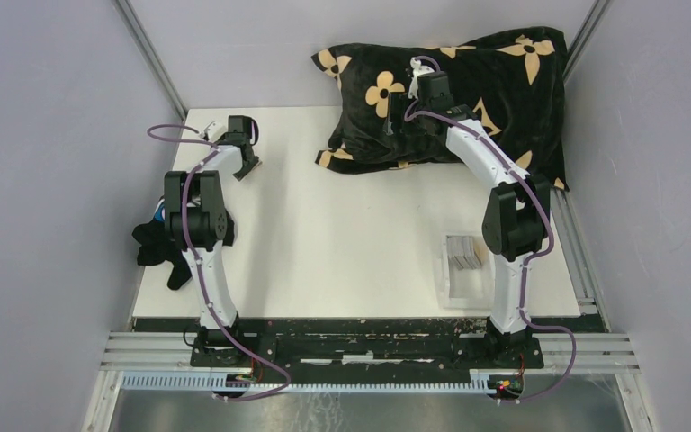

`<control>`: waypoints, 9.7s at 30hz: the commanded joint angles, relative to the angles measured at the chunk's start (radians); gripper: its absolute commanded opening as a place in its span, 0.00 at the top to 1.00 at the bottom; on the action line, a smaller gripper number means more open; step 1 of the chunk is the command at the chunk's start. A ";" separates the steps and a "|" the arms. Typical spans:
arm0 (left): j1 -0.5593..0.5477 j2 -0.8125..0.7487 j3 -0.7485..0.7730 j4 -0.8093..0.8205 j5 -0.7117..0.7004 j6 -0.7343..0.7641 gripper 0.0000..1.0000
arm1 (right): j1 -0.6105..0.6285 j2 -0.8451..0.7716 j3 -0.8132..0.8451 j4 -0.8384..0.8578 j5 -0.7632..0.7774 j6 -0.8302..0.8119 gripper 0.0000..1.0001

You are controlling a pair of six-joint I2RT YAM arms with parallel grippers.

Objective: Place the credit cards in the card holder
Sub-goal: Pick up the card holder from the center of the board, then place the card holder at the center of the board, then adjust the card holder at the center of the board, then open the card holder at the center of the board.

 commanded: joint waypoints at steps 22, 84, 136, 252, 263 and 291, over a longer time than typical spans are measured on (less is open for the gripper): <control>-0.105 -0.272 -0.204 0.242 -0.056 0.177 0.92 | 0.014 -0.131 -0.045 0.045 0.027 -0.008 0.21; -1.056 -0.376 -0.165 -0.261 -0.224 0.292 0.01 | -0.067 -0.641 -0.396 -0.309 0.198 0.210 0.19; -0.533 -0.538 -0.867 0.407 0.476 0.037 0.83 | 0.355 -0.115 -0.467 -0.146 0.172 0.374 0.99; -0.589 -0.682 -0.866 0.443 0.332 0.127 0.30 | 0.495 0.064 -0.297 -0.190 0.328 0.057 0.67; -0.589 -0.527 -0.797 0.475 0.327 0.131 0.29 | 0.476 0.044 -0.302 -0.204 0.291 0.046 0.77; -0.625 -0.297 -0.719 0.268 0.262 0.067 0.58 | 0.389 -0.006 -0.352 -0.154 0.155 0.133 0.89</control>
